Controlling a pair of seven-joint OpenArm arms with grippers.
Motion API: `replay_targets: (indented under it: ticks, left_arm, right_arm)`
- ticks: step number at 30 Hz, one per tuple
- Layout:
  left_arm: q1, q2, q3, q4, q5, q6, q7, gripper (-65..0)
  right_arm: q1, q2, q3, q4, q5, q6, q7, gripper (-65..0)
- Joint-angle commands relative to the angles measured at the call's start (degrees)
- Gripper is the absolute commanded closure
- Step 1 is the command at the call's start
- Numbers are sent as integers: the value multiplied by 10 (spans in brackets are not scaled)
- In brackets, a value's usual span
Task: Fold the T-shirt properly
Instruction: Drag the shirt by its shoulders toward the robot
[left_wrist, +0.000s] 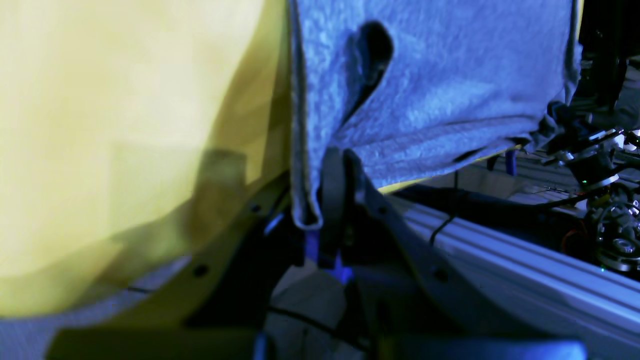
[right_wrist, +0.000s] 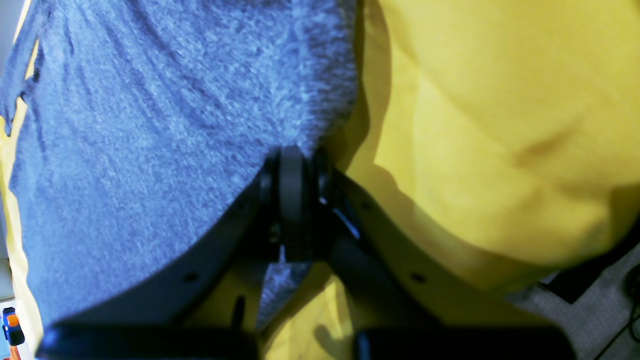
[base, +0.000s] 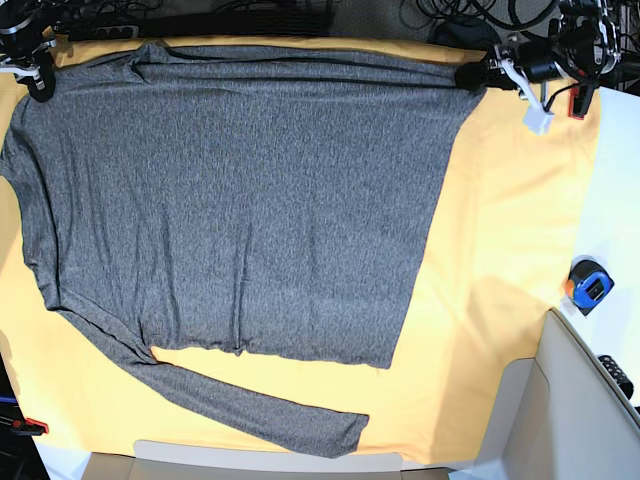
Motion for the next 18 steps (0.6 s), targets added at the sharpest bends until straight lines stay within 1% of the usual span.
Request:
replay_targets:
  ticks: [1,6,10,18]
  left_arm:
    - [6,-10,-9,16,-1,0,-5,0]
    - [33,-8,-10,67,-1,0,-5,0]
    - [47,-8,-18,92,-1,0,-15,0]
    - [42,-8,-22,152,-1,0,-10,0]
  right_arm:
    - [-20,5,6,-1,-90,-15,-23,0]
    - [-36,5,6,-1,-90,-15,-24,0]
    - [-40,6,6,8,-90,-15,-41,0]
    - [-15,1,5,122,-84,-14,-41,0]
